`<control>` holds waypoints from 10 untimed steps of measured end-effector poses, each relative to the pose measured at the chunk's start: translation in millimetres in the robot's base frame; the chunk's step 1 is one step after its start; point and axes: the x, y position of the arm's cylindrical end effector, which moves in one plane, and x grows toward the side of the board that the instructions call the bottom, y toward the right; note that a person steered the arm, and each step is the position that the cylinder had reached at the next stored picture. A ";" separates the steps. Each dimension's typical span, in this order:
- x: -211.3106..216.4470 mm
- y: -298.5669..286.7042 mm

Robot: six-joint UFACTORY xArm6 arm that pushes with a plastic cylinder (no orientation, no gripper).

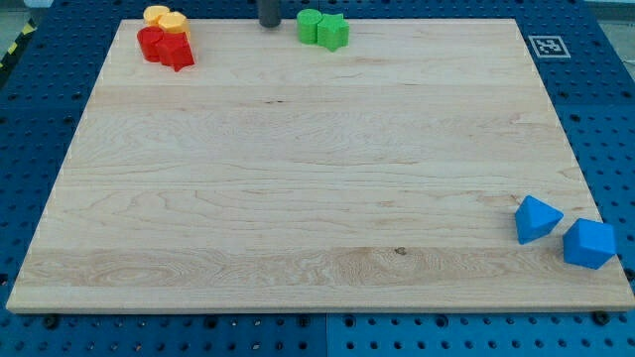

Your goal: Move the green star to the center right of the board

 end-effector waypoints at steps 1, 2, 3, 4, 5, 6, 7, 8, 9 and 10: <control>2.3 31.9; 23.1 61.3; 42.2 86.9; 43.0 124.8; 46.3 161.4; 70.9 181.6; 98.7 184.7; 127.3 188.3; 153.1 194.3; 166.1 213.8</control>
